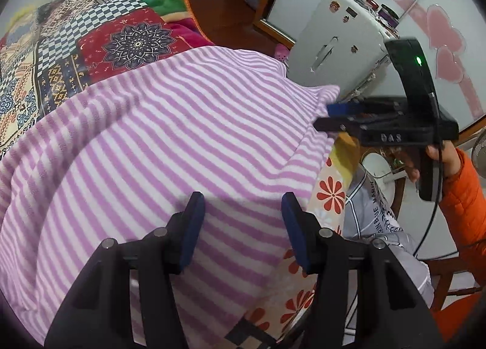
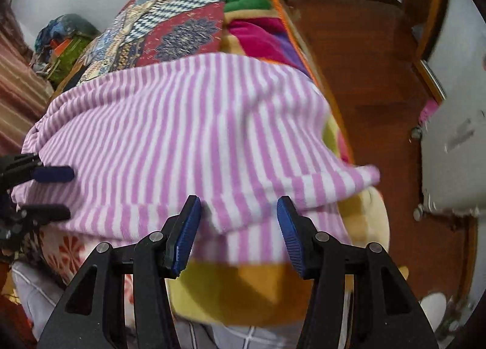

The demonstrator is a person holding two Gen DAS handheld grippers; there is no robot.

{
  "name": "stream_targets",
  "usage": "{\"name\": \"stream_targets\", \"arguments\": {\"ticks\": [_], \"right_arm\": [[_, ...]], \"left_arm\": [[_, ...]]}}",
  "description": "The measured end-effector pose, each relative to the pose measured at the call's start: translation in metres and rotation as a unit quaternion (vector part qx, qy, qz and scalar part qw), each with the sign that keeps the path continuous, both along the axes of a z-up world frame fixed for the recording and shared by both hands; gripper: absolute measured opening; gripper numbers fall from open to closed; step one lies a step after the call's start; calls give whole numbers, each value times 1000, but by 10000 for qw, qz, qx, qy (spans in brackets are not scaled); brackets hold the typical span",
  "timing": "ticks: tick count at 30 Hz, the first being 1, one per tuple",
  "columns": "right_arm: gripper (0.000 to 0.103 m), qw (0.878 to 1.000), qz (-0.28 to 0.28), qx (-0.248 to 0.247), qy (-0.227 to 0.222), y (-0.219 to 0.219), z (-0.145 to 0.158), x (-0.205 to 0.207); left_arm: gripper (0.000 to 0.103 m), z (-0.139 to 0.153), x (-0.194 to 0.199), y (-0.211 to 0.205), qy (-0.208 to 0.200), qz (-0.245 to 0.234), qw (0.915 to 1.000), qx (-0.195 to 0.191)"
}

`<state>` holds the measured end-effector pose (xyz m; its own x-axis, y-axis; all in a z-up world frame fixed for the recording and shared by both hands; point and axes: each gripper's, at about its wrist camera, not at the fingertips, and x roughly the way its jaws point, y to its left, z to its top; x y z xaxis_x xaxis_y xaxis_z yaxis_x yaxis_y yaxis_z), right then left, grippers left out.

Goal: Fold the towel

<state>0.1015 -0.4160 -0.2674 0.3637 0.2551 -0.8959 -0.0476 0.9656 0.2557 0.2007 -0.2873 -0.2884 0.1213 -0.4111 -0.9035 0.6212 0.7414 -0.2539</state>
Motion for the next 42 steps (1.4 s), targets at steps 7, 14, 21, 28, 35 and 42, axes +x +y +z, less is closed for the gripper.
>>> {"name": "stream_targets", "arguments": {"ticks": [7, 14, 21, 28, 35, 42], "right_arm": [[49, 9993, -356, -38, -137, -5, 16, -20], [49, 9958, 14, -17, -911, 38, 70, -10], [49, 9873, 716, 147, -1410, 112, 101, 19], [49, 9780, 1337, 234, -1587, 195, 110, 37], [49, 9721, 1810, 226, -1477, 262, 102, 43], [49, 9697, 2034, 191, -1336, 300, 92, 40]], "left_arm": [[52, 31, 3, 34, -404, 515, 9977, -192], [52, 71, 6, 132, -1004, 1685, 9802, -264], [59, 88, -15, 265, -1550, 3031, 9402, 122], [60, 76, -57, 404, -1480, 4331, 8877, 494], [83, 49, -113, 490, -1348, 5261, 8372, 639], [85, 8, -118, 514, -709, 5266, 8470, 176]]}}
